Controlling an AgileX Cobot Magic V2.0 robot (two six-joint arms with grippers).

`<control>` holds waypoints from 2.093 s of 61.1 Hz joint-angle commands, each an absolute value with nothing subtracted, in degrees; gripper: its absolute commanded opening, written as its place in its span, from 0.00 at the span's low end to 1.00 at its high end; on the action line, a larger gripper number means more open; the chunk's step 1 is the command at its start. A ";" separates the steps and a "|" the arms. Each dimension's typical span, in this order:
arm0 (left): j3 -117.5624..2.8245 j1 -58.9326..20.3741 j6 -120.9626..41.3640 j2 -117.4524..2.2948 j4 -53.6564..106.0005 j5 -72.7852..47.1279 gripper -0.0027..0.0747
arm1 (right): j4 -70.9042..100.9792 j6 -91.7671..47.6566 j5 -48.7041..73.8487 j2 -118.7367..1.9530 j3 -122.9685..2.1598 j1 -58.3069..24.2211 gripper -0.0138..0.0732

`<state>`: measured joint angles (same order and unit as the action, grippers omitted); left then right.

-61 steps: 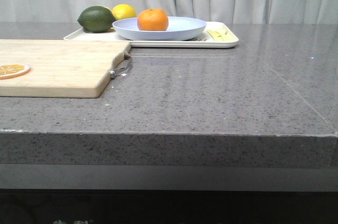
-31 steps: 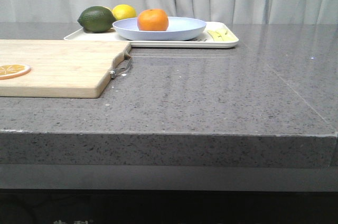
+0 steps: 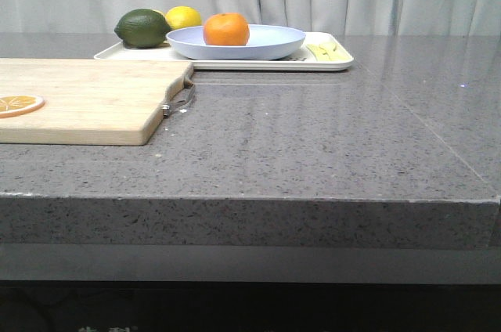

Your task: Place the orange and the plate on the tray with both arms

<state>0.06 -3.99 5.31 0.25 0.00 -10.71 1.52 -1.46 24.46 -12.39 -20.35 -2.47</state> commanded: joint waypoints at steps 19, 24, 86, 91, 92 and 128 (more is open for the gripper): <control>0.30 -3.82 5.77 1.38 0.63 -5.58 0.01 | 1.06 -2.00 20.00 -12.96 -21.83 -2.32 0.08; 0.30 -3.82 5.77 1.38 0.63 -5.58 0.01 | 1.06 -2.00 20.00 -12.96 -21.83 -2.32 0.08; 0.30 -3.82 5.77 1.38 0.63 -5.58 0.01 | 4.17 -2.54 8.44 1.82 1.36 -2.97 0.08; 0.30 -3.82 5.77 1.38 0.63 -5.58 0.01 | 4.17 -2.54 9.61 1.82 1.35 -2.97 0.08; 0.30 -3.82 5.77 1.38 0.63 -5.58 0.01 | 4.17 -2.54 9.77 1.82 1.35 -2.97 0.08; 0.30 -3.82 5.77 1.38 0.63 -5.58 0.01 | 4.17 -2.54 10.05 1.82 1.35 -2.97 0.08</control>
<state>0.06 -3.99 5.31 0.25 0.00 -10.49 3.90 -1.96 14.25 0.46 1.55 -2.97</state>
